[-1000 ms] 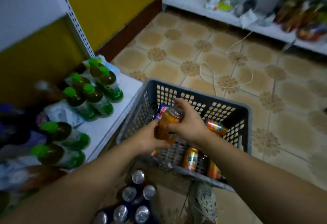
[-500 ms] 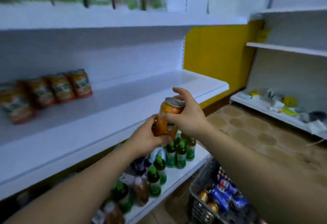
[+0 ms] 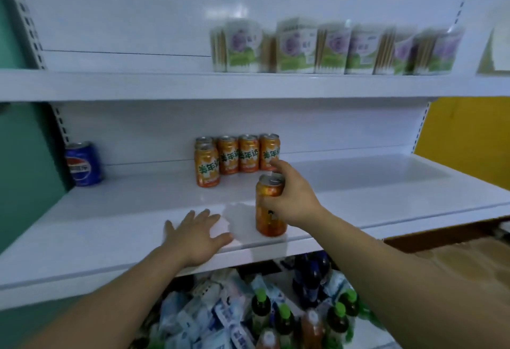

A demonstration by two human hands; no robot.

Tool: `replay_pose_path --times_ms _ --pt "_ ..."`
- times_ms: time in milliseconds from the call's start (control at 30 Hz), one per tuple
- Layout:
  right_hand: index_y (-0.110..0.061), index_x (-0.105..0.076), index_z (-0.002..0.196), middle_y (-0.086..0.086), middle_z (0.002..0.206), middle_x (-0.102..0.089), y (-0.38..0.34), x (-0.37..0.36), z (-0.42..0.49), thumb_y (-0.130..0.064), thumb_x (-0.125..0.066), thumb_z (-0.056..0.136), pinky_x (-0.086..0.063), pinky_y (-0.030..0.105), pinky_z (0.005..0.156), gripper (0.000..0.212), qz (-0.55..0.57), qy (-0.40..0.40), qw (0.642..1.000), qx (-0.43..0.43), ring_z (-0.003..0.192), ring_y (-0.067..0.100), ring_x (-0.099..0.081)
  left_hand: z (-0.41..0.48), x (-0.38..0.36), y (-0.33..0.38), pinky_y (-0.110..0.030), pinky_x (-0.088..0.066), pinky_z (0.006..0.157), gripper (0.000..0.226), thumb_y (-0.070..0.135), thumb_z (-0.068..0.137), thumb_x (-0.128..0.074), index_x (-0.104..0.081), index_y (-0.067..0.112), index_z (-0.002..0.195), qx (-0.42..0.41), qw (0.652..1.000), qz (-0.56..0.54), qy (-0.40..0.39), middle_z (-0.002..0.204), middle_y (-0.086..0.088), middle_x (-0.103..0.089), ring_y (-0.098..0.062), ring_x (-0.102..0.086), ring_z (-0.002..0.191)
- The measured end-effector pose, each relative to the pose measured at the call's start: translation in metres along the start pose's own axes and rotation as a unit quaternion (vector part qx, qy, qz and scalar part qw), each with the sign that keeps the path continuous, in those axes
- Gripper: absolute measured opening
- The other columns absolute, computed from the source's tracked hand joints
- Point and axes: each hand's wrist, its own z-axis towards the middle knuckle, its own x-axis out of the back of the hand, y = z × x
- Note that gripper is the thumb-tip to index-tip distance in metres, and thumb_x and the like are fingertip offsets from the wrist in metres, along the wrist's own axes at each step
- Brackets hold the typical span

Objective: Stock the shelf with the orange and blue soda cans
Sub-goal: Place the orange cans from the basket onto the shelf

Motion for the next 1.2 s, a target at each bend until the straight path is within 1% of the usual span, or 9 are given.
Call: replay_pose_path --times_ms 100,167,267,400,567,700,833,1067,1200 --pt "-0.026 -0.03 0.148 -0.001 0.14 -0.045 -0.002 -0.013 0.01 -0.018 -0.073 0.079 -0.045 0.037 0.102 0.081 -0.003 -0.01 1.0 0.006 0.126 0.023 -0.048 0.003 -0.004 -0.001 -0.06 -0.001 0.115 0.082 0.082 0.081 -0.022 -0.012 0.04 0.151 0.003 1.0 0.011 0.017 0.162 0.012 -0.002 -0.017 0.0 0.149" --pt "-0.025 -0.03 0.147 0.0 0.143 -0.031 0.002 -0.02 0.012 -0.034 -0.078 0.074 -0.04 0.039 0.107 0.088 -0.043 0.005 0.999 0.011 0.131 0.023 -0.04 0.004 -0.007 -0.001 -0.06 -0.001 0.114 0.083 0.083 0.08 -0.022 -0.013 0.042 0.15 0.006 1.0 0.012 0.028 0.161 0.012 -0.004 -0.017 -0.001 0.149" --pt "-0.032 -0.032 0.142 -0.004 0.126 -0.025 0.007 -0.028 0.01 -0.051 -0.079 0.068 -0.04 0.04 0.107 0.09 -0.084 0.047 0.995 -0.002 0.126 0.025 -0.038 0.005 -0.009 -0.003 -0.06 -0.002 0.115 0.082 0.083 0.08 -0.024 -0.014 0.041 0.15 0.005 0.999 0.014 0.038 0.161 0.013 -0.005 -0.018 -0.002 0.148" --pt "-0.03 -0.034 0.141 0.001 0.13 -0.04 0.007 -0.027 0.012 -0.03 -0.073 0.079 -0.044 0.038 0.1 0.074 -0.045 0.039 0.998 -0.007 0.12 0.024 -0.047 0.005 -0.009 -0.003 -0.06 -0.003 0.115 0.081 0.082 0.081 -0.023 -0.014 0.041 0.15 0.002 0.999 0.02 0.04 0.161 0.012 -0.005 -0.017 -0.002 0.148" --pt "-0.031 -0.034 0.141 0.0 0.128 -0.034 0.006 -0.029 0.014 -0.045 -0.074 0.077 -0.044 0.04 0.102 0.077 -0.079 0.05 0.995 -0.016 0.12 0.024 -0.045 0.004 -0.009 -0.003 -0.06 -0.002 0.115 0.082 0.082 0.081 -0.022 -0.014 0.04 0.151 0.004 0.999 0.017 0.042 0.161 0.012 -0.005 -0.017 -0.001 0.148" --pt "-0.025 -0.032 0.144 0.001 0.135 -0.045 0.005 -0.026 0.025 -0.028 -0.066 0.089 -0.044 0.038 0.097 0.065 -0.041 0.013 0.999 -0.017 0.122 0.023 -0.048 0.004 -0.009 -0.003 -0.059 -0.002 0.115 0.08 0.08 0.083 -0.022 -0.013 0.039 0.151 0.0 0.999 0.019 0.04 0.161 0.012 -0.003 -0.017 0.0 0.148" --pt "-0.032 -0.025 0.146 0.004 0.133 -0.033 0.013 -0.033 0.034 -0.036 -0.075 0.08 -0.045 0.044 0.102 0.083 -0.068 0.013 0.997 -0.032 0.123 0.028 -0.044 0.003 -0.008 -0.002 -0.058 0.0 0.116 0.079 0.078 0.084 -0.023 -0.011 0.038 0.152 0.001 0.999 0.021 0.035 0.162 0.011 -0.002 -0.017 0.002 0.149" --pt "-0.034 -0.021 0.146 0.004 0.14 -0.048 0.021 -0.052 0.059 -0.021 -0.064 0.091 -0.044 0.042 0.099 0.071 -0.013 -0.011 1.0 -0.002 0.126 0.029 -0.049 0.004 -0.01 -0.003 -0.058 0.001 0.116 0.08 0.078 0.084 -0.021 -0.009 0.038 0.152 0.001 0.999 0.022 0.032 0.162 0.011 0.0 -0.016 0.003 0.148" --pt "-0.034 -0.008 0.15 0.009 0.151 -0.027 0.023 -0.07 0.081 -0.031 -0.071 0.085 -0.038 0.043 0.105 0.091 -0.056 -0.028 0.998 0.027 0.131 0.033 -0.042 0.005 -0.01 -0.003 -0.058 0.002 0.116 0.08 0.078 0.084 -0.022 -0.009 0.038 0.152 0.003 0.999 0.02 0.031 0.162 0.012 0.0 -0.016 0.004 0.148"
